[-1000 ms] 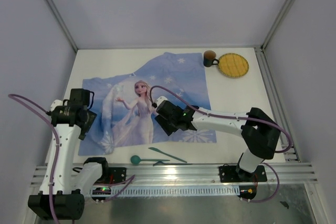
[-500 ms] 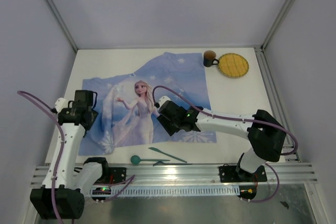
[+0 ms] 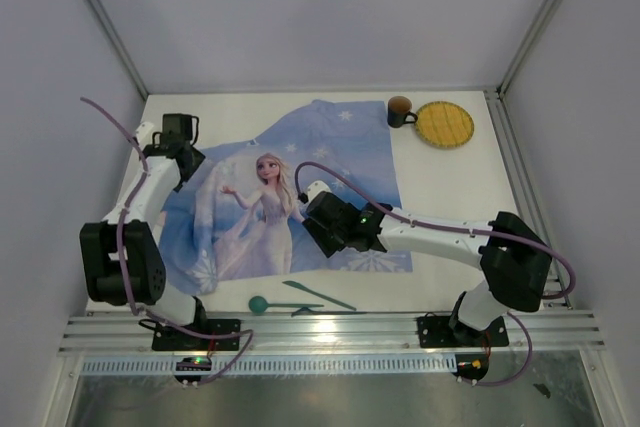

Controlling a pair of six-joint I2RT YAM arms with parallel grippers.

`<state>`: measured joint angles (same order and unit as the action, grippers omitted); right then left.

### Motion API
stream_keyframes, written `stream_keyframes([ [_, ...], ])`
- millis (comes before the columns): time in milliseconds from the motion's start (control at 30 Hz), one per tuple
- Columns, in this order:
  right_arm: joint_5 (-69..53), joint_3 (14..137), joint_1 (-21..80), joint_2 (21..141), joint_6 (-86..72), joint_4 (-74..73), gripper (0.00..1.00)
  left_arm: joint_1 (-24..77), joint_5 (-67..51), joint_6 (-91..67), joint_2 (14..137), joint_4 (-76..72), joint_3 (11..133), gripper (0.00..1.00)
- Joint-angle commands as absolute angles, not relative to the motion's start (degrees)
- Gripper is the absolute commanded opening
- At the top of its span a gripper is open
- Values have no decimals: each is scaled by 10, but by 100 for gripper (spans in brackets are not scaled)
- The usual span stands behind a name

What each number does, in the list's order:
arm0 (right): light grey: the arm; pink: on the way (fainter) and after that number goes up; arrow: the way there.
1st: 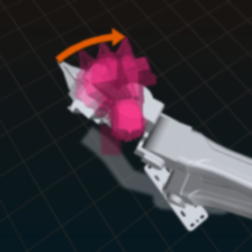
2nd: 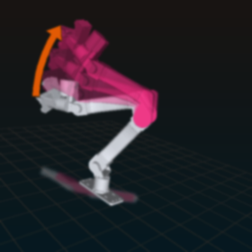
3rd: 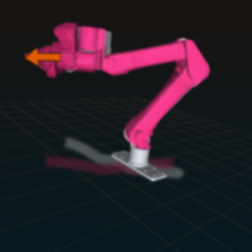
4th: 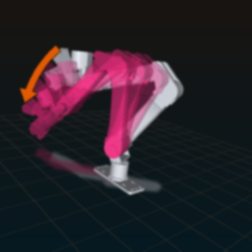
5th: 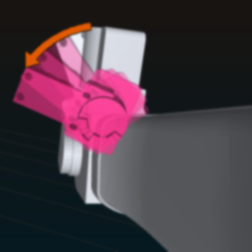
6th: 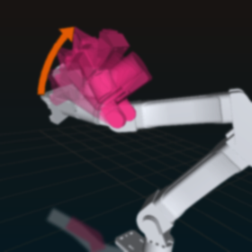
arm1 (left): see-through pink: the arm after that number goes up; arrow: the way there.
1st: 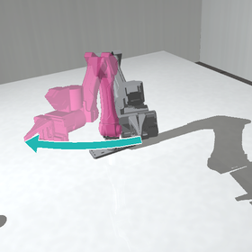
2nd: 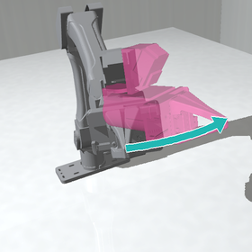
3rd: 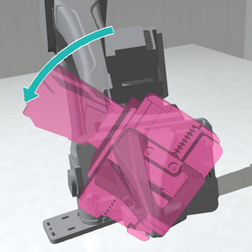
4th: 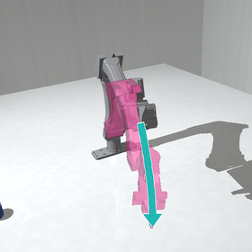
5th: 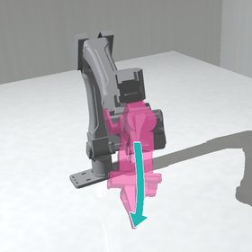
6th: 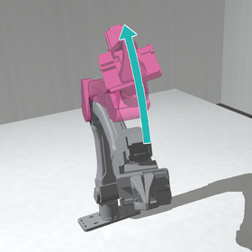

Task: Set the dinner table for one person

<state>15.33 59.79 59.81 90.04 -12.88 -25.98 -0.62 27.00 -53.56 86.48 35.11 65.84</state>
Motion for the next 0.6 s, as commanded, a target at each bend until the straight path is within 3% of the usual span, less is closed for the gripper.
stream_keyframes([
  [0, 181, 591, 596, 870, -144, -261, 59, -17, 251, -532, 903, 297, 685, 63],
  [233, 207, 579, 590, 858, -152, -279, 59, -40, 211, -584, 1026, 314, 733, 61],
  [567, 219, 575, 582, 840, -158, -304, 59, -56, 174, -635, 1092, 288, 748, 60],
])
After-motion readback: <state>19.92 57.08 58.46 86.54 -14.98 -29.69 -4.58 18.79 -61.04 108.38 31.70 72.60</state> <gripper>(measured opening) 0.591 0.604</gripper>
